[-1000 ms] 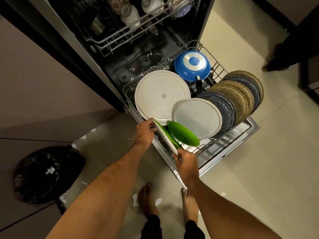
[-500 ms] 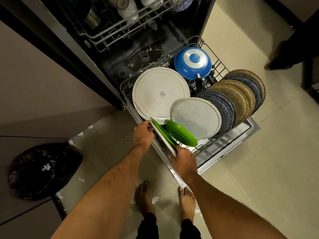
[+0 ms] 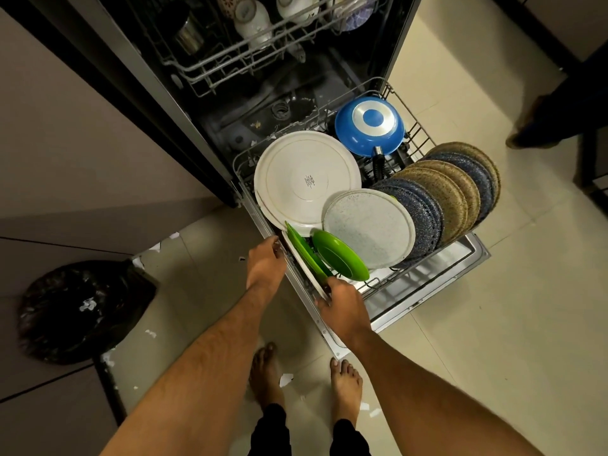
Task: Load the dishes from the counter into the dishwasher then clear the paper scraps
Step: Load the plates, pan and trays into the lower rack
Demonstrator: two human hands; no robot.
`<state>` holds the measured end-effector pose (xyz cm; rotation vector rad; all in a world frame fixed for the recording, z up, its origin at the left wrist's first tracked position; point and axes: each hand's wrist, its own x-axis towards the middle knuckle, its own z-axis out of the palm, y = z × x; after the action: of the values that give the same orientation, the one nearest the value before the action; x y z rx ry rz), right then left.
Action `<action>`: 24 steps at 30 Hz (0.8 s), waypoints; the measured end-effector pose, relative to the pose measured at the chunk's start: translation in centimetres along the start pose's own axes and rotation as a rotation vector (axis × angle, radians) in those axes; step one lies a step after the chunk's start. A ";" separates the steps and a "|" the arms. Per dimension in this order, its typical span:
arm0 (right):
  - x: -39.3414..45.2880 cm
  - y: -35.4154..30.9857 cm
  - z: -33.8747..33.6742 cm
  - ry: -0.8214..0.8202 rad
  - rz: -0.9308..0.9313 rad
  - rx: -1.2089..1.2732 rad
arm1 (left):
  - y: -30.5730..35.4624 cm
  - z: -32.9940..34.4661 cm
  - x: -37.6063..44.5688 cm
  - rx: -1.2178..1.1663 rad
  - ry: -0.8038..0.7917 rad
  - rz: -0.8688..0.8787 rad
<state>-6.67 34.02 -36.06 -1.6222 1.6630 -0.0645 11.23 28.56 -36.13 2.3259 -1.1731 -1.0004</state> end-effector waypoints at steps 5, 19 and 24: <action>-0.3 0.5 -0.8 -0.017 -0.039 -0.038 | -0.2 -0.3 -1.7 0.030 0.034 0.024; 0.2 3.4 -5.7 -0.042 -0.371 -0.320 | 1.0 1.3 -8.0 0.183 0.198 0.069; 0.3 5.0 -6.8 -0.014 -0.489 -0.420 | 0.4 3.3 -10.6 0.212 0.237 0.111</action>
<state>-14.44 31.44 -34.27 -2.3156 1.2883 0.0551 4.29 36.81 -33.61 2.4255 -1.3475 -0.5678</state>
